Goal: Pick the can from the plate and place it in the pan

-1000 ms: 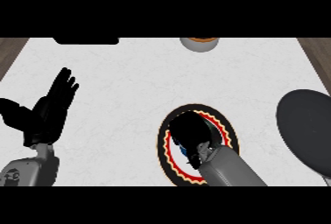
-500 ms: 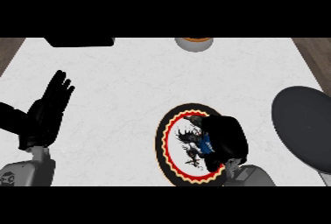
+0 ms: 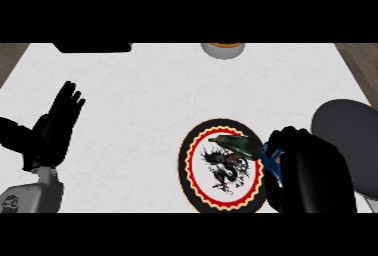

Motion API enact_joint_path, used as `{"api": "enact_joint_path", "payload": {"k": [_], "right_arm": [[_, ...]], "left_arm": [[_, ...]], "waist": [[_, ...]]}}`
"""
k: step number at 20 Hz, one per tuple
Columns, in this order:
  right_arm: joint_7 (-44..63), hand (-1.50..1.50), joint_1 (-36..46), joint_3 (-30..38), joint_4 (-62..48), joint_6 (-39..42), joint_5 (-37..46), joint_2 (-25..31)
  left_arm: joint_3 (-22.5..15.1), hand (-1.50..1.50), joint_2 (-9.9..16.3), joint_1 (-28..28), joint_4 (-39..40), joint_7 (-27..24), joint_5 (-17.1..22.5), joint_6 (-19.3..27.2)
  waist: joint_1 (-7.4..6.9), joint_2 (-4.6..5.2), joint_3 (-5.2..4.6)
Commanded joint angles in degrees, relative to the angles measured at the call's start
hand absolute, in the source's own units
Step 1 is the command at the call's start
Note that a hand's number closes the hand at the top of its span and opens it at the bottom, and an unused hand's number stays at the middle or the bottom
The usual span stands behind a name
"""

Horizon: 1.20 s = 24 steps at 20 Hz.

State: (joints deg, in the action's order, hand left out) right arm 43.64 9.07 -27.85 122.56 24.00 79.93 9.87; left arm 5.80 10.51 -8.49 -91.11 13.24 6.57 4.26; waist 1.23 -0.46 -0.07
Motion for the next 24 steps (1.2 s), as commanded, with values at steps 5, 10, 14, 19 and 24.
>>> {"api": "enact_joint_path", "payload": {"k": [5, 10, 14, 19, 24], "right_arm": [[1.4, 1.5, 4.2, 10.4, 13.3, 11.8, -2.8, -0.3], [-2.0, 1.5, 5.2, 23.6, 13.5, 9.9, -7.4, 2.7], [-8.0, 1.5, 0.7, 31.2, 8.8, 1.0, -11.6, 3.9], [-20.9, 1.5, -1.2, 45.8, -5.1, -11.7, -19.4, 8.2], [-34.6, 1.5, -3.6, 56.8, -18.6, -18.6, -27.7, 13.2]], "left_arm": [[-1.5, 0.0, -0.7, 3.0, -4.1, 1.4, -0.3, -1.1], [1.2, 0.0, 1.0, 0.6, -2.8, 3.0, 1.2, -1.6], [0.8, 0.0, 0.3, 1.8, -3.1, 0.8, 0.7, -2.3], [0.6, 0.0, -0.8, -0.7, -1.0, 1.2, -0.1, -0.7], [-1.3, 0.0, -2.4, 1.6, -2.3, 0.7, -0.8, -0.8]], "waist": [[-1.26, 0.36, 0.07], [-1.1, 0.42, 0.08], [-1.16, 0.43, 0.08], [-1.07, 0.56, 0.12], [-1.17, 0.53, 0.15]]}}
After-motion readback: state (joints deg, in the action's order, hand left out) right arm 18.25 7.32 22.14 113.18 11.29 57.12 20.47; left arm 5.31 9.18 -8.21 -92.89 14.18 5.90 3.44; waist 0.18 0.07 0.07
